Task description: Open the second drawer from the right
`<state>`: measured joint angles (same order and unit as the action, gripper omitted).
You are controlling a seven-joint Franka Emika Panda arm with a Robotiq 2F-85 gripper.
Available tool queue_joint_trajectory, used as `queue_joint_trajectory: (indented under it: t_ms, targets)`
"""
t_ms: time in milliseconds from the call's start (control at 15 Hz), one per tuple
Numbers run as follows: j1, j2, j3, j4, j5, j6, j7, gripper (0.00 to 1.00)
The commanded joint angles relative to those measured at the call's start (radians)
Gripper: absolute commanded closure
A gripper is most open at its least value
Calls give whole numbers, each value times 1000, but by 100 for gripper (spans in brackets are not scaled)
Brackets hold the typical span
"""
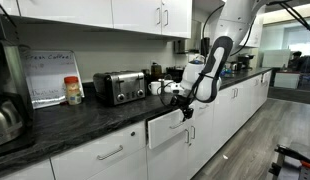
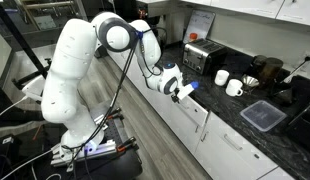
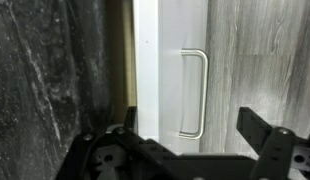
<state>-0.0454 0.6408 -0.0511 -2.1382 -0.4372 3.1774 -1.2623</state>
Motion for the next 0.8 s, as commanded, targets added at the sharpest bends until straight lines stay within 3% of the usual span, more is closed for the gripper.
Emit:
queue_joint_trajectory:
  t_ms: [0,733]
  targets:
    - [3,12,-10,0,-22,14,13,0]
    - [26,-130,-44,-197,-16,11,94,0]
